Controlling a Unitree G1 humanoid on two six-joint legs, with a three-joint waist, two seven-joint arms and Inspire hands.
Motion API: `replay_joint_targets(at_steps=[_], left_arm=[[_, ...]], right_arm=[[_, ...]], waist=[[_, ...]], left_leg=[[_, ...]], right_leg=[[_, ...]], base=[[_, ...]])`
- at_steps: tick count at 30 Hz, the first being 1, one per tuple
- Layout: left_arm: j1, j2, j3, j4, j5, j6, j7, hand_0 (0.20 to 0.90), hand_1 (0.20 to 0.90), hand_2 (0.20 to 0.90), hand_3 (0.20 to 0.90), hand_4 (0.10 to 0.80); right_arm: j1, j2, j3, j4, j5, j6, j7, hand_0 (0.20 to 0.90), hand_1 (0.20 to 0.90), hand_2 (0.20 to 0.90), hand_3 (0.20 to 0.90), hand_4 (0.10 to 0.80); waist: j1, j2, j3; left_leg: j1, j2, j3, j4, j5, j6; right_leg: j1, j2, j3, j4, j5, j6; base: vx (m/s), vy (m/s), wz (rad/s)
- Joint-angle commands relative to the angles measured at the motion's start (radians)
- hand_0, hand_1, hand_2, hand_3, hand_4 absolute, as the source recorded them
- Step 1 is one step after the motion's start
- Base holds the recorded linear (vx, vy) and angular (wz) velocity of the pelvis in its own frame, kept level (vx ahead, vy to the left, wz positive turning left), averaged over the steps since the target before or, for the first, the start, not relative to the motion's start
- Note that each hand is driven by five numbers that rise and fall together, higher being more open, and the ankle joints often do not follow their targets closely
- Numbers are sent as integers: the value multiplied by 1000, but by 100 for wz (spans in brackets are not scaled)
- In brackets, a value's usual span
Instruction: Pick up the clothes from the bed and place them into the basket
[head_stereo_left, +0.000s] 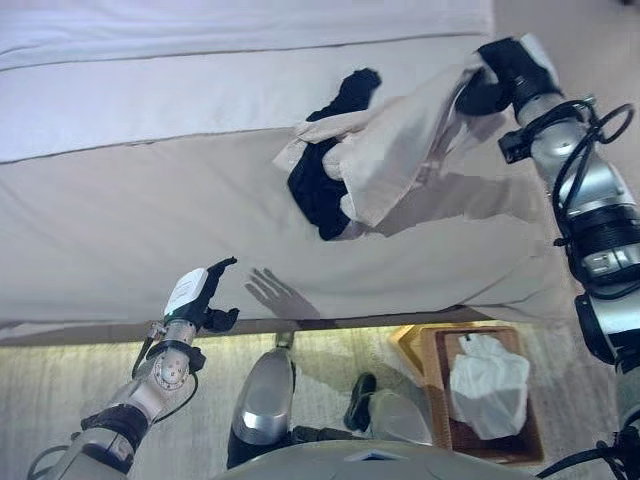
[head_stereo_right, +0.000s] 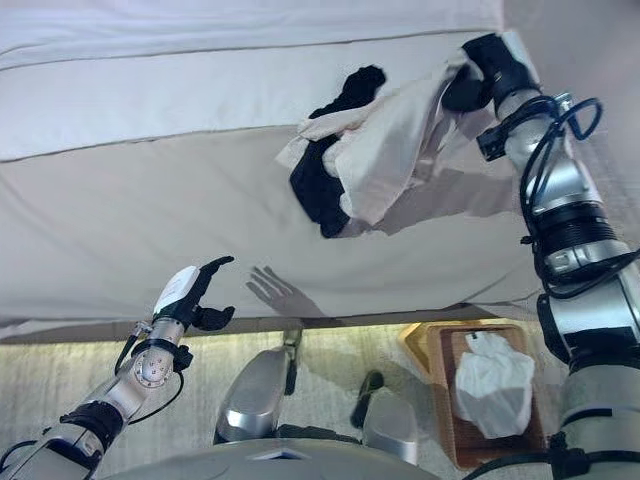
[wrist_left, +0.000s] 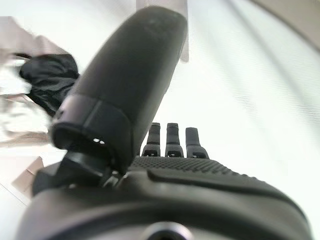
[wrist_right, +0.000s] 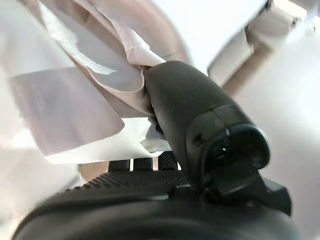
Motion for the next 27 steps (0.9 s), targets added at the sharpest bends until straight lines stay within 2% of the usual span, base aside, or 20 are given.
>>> replay_joint_targets(at_steps=[1, 5, 10, 15, 21, 27], left_arm=[[51, -33, -16, 78, 0, -55, 26, 900, 900, 900, 900, 800], [43, -42, -21, 126, -10, -37, 16, 900, 900, 900, 900, 800], [29, -44, -34, 200, -5, -31, 8, 900, 900, 900, 900, 800], [23, -43, -33, 224, 2, -43, 12, 900, 900, 900, 900, 800], [28, -34, -10, 216, 38, -54, 25, 900, 900, 900, 900, 800], [11, -28, -29, 230, 56, -53, 19, 900, 900, 900, 900, 800]], right_arm=[[-90, -128, -6, -85, 22, -142, -112, 300, 300, 300, 200, 100], [-100, -201, -23, -117, 38, -135, -153, 300, 300, 300, 200, 100], [-108, -314, -61, -122, 120, -140, -189, 300, 300, 300, 200, 100], [-95, -374, -82, -114, 126, -140, -202, 300, 300, 300, 200, 100], [-6, -424, -143, -154, 100, -117, -195, 300, 300, 300, 200, 100], [115, -473, -228, -169, 94, -90, -165, 300, 300, 300, 200, 100]], waist=[[-55, 8, -272], [-87, -1, -303], [-138, -10, -342], [-174, -12, -361], [-226, -11, -368], [-277, -9, -359]], left_leg=[[72, 35, 55, 14, -139, -25], [103, 47, 77, -32, -129, -31], [135, 61, 105, -129, -92, -51], [145, 70, 133, -148, -90, -56], [150, 87, 174, -137, -100, -52], [156, 102, 195, -123, -110, -49]], right_leg=[[-77, 26, 26, -10, 43, -24], [-60, 39, 48, -48, 58, -15], [-43, 51, 76, -134, 99, 8], [-53, 52, 104, -176, 128, 20], [-80, 66, 156, -170, 129, 20], [-102, 80, 196, -148, 121, 16]], base=[[24, -54, -35], [9, -37, -30], [-3, -43, -27], [-12, -35, -34], [-12, -21, -34], [-17, -25, -26]])
